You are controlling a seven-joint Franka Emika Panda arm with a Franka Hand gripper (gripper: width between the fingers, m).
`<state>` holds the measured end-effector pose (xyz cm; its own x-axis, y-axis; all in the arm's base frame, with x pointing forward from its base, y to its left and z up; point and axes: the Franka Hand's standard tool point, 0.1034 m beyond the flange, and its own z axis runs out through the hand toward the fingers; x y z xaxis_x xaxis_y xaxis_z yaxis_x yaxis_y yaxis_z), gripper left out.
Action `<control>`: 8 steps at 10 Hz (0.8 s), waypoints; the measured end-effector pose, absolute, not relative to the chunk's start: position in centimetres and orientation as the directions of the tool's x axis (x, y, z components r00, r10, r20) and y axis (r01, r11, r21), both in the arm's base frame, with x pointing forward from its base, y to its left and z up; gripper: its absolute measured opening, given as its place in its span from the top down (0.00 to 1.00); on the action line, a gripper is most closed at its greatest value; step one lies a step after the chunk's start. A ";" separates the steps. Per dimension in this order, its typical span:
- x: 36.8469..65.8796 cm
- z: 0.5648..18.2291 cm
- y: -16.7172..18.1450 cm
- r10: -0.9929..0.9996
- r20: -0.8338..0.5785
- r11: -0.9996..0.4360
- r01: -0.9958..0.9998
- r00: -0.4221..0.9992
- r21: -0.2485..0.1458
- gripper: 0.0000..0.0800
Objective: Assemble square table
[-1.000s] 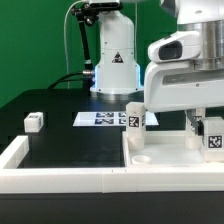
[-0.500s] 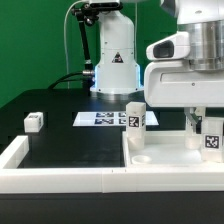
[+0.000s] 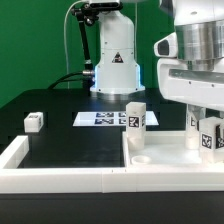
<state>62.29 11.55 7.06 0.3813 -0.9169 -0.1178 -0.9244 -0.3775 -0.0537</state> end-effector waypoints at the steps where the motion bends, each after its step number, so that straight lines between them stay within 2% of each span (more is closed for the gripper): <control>1: 62.3 7.1 11.5 -0.948 -0.123 -0.291 -0.956 0.294 -0.044 0.64; 3: 62.3 7.1 11.4 -0.976 -0.128 -0.176 -0.984 0.178 -0.028 0.64; 6: 62.4 7.1 11.3 -0.984 -0.129 -0.118 -0.993 0.120 -0.023 0.64; 7: 62.3 7.1 11.3 -0.981 -0.128 -0.140 -0.990 0.142 -0.025 0.49; 8: 62.3 7.1 11.3 -0.976 -0.128 -0.172 -0.985 0.174 -0.030 0.28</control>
Offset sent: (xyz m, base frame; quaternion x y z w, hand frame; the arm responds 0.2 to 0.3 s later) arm 0.0043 -0.0097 -0.0008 -0.0298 -0.0111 0.0891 0.9955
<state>62.35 11.35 7.06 0.1744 -0.9764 -0.1276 -0.9846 -0.1720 -0.0298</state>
